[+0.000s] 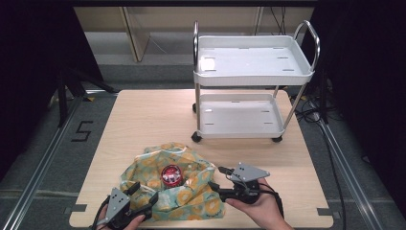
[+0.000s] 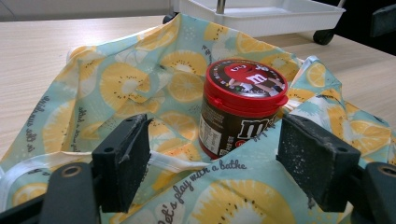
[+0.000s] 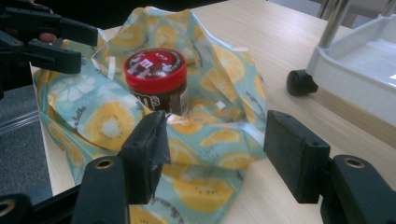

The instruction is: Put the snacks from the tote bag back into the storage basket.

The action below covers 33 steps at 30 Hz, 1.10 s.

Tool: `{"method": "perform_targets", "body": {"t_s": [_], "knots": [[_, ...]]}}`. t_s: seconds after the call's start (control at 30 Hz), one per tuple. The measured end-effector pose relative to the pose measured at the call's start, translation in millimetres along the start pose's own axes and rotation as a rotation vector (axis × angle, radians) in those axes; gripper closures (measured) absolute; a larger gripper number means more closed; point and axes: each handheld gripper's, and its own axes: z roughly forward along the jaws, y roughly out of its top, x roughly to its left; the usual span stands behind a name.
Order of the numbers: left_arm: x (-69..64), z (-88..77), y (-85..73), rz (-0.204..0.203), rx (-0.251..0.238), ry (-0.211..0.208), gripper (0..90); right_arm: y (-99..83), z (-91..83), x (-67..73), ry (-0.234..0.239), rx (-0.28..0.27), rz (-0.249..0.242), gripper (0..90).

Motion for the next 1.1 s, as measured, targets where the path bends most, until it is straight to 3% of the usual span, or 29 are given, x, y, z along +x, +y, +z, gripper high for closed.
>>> {"method": "perform_targets", "body": {"t_s": [0.87,1.1], "knots": [[-0.9,0.2,-0.3,-0.006,0.006,-0.003,24.8,27.5,44.7,12.9,0.044,0.025,-0.043,38.0],[-0.8,1.4,-0.9,-0.003,0.012,-0.008,24.7,30.8,55.3,17.3,0.062,0.033,-0.033,37.7]]}}
